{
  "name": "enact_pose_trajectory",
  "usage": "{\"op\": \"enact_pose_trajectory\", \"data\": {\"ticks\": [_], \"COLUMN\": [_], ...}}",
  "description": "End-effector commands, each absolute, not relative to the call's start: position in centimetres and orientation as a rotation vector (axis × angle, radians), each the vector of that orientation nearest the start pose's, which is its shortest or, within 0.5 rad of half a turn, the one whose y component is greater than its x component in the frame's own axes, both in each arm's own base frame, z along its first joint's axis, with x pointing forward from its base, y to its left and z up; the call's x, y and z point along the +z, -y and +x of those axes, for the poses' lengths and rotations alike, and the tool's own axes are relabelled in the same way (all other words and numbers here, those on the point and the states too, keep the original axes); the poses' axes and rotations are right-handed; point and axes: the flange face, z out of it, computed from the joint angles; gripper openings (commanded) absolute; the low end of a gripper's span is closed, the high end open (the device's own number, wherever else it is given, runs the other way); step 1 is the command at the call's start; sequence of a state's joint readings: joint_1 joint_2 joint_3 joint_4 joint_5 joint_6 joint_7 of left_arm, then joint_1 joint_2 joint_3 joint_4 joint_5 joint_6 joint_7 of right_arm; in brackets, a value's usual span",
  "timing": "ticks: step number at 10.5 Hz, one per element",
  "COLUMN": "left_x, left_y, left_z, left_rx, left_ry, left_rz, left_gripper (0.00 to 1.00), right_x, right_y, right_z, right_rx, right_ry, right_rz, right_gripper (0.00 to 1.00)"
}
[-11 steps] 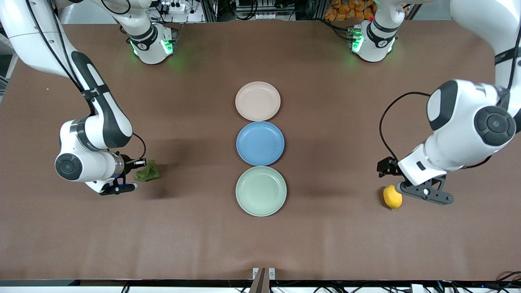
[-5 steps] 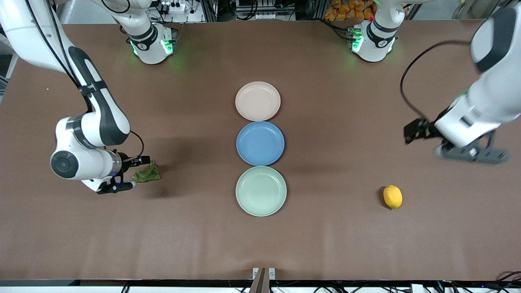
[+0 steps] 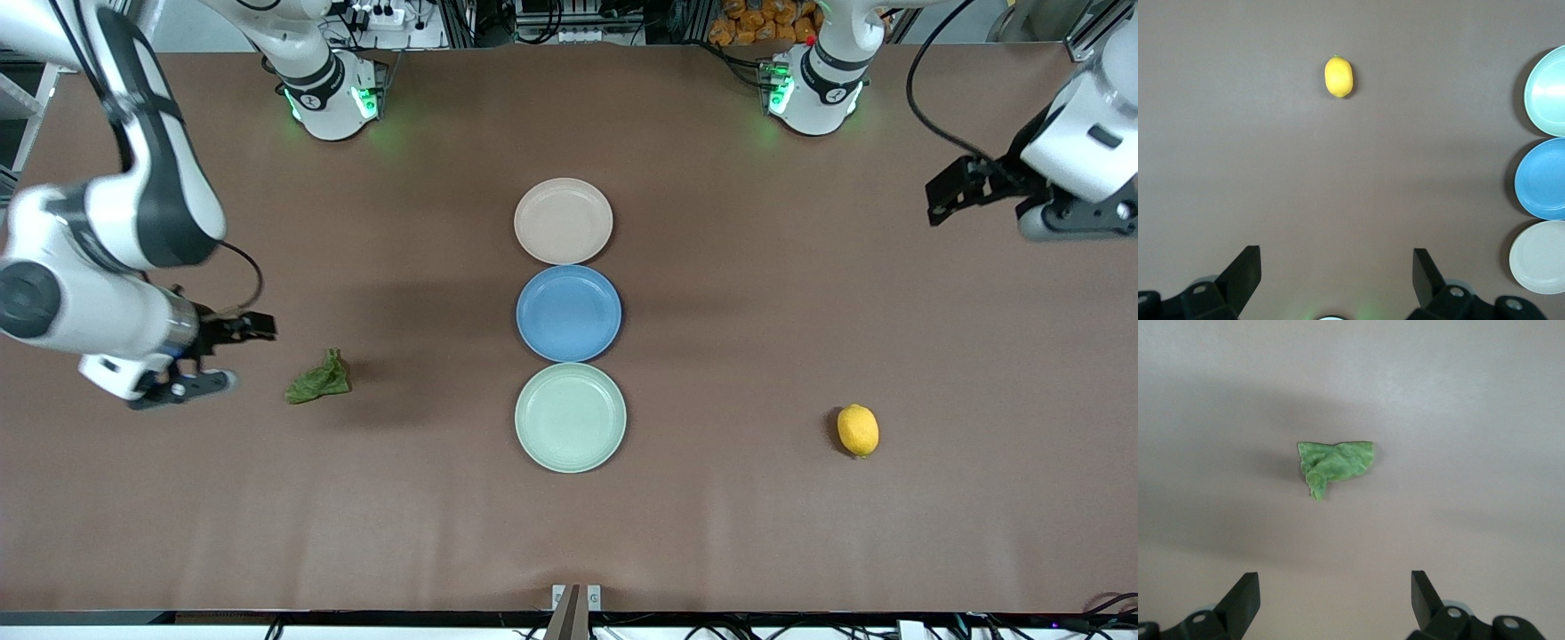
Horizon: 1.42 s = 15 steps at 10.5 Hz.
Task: Pick lemon and lettuce from plates
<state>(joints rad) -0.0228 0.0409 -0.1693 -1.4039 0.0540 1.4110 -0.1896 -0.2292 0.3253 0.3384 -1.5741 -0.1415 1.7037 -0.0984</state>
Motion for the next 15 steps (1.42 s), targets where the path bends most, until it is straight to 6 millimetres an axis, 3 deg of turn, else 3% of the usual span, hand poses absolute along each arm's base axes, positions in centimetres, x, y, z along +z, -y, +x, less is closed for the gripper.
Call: {"op": "enact_pose_trajectory", "data": {"ticks": [1,2,5,8,11,12,15], "left_x": [67.5,67.2,65.1,65.3,65.3,65.3,65.2], "left_y": [7.3,7.4,6.7,6.1,6.0,6.1,6.5], "left_z": [52.9,52.6,51.3,51.9,52.0,52.0,51.9], "left_rx": [0.023,0.014,-0.079,-0.085,-0.085,-0.084,-0.065], "left_ry": [0.079,0.076,0.088,0.099,0.102,0.099,0.099], "left_rz": [-3.099,-3.099,-3.090,-3.092,-3.093,-3.096,-3.156], "left_gripper": [1.00,1.00,1.00,1.00,1.00,1.00,1.00], "right_x": [50.2,53.3,58.0,59.6,59.9,61.2,61.6], "right_y": [-2.7,-3.2,-3.6,-3.8,-5.7,-6.6,-7.0], "right_z": [62.2,61.4,60.3,59.8,59.3,58.6,58.4], "right_rx": [0.248,0.180,0.071,0.089,0.097,0.062,0.049], "right_ry": [0.371,0.367,0.348,0.306,0.282,0.293,0.297], "right_rz": [-3.165,-3.186,-3.210,-3.212,-3.213,-3.221,-3.228], "right_gripper": [1.00,1.00,1.00,1.00,1.00,1.00,1.00]}}
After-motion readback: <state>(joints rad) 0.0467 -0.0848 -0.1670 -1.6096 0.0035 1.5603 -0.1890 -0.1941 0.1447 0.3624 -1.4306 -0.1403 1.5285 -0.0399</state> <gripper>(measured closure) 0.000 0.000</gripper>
